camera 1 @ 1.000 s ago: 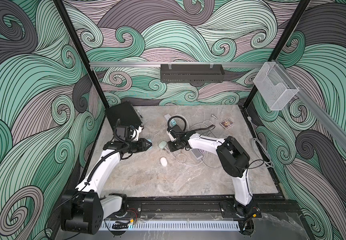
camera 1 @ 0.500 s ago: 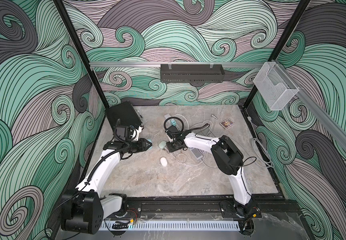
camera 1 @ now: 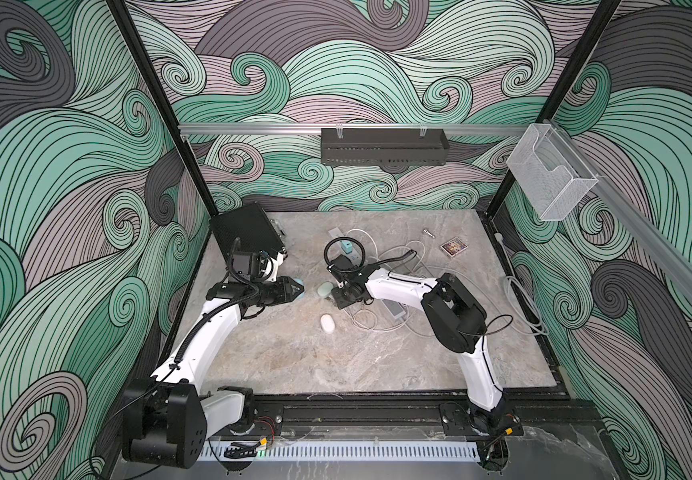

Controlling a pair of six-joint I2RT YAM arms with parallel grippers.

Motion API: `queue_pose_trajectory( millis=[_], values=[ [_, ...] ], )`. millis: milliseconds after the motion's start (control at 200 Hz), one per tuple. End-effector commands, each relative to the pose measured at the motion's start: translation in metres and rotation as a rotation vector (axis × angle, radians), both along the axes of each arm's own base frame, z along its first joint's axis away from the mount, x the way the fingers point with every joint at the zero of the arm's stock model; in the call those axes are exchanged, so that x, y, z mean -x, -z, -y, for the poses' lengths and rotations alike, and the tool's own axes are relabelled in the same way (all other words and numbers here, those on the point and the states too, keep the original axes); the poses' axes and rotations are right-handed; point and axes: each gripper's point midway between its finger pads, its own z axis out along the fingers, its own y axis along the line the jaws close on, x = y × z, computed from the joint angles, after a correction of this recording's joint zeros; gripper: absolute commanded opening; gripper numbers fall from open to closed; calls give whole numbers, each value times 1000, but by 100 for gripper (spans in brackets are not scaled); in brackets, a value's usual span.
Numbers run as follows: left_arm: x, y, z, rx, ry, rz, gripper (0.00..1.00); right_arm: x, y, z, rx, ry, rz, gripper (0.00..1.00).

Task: Charge the bluetooth headset
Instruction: Pick up the charging cable from the center of the board.

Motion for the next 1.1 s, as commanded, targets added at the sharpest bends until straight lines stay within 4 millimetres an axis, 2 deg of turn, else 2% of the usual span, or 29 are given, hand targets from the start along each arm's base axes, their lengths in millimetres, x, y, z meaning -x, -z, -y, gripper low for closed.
queue_pose_trajectory(
  millis=[0, 245, 415, 610, 701, 851, 1096],
  values=[
    [-4, -2, -1, -2, 8, 18, 28, -1, -50, -5, -135, -42, 53, 0],
    [-8, -8, 8, 40, 42, 40, 28, 43, -94, -11, -336, -263, 55, 0],
    [-13, -9, 14, 62, 57, 21, 28, 64, -117, 4, -335, -384, 125, 0],
    [-17, -16, 37, 75, 145, 8, 27, 78, -139, 22, -283, -479, 204, 0],
    [-18, -20, 48, 77, 186, 7, 27, 87, -142, 30, -265, -506, 200, 0],
    [-14, -25, 65, 86, 249, 5, 26, 94, -152, 33, -254, -523, 193, 0],
    [-7, -25, 85, 92, 310, -30, 25, 95, -156, 39, -122, -526, 216, 0]
  ],
)
